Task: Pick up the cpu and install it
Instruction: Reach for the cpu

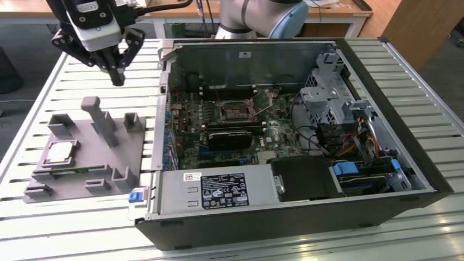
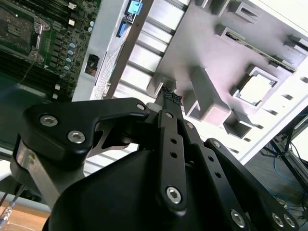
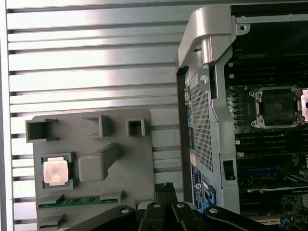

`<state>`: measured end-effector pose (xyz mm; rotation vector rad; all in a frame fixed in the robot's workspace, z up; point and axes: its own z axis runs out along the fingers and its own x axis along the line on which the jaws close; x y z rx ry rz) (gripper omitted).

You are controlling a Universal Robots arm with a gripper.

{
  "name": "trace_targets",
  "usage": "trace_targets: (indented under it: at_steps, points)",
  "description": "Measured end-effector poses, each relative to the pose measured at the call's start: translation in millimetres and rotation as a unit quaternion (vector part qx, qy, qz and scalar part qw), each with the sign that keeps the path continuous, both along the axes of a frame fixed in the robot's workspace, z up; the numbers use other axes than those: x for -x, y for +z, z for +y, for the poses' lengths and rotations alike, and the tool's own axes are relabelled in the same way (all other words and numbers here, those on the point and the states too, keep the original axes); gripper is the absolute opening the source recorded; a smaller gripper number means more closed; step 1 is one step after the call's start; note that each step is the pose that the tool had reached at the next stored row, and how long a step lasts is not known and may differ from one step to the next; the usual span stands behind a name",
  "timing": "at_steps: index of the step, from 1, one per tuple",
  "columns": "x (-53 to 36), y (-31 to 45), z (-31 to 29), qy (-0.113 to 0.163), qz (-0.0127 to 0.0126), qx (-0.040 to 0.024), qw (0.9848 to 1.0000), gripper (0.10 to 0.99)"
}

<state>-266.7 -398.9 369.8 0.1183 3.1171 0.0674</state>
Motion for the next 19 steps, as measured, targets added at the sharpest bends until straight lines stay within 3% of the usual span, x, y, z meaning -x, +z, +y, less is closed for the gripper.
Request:
trace_targets:
  at_steps: [19]
  points:
    - [10.4, -3.1, 0.0, 0.000, 0.0006, 0.0000, 1.0000, 0.106]
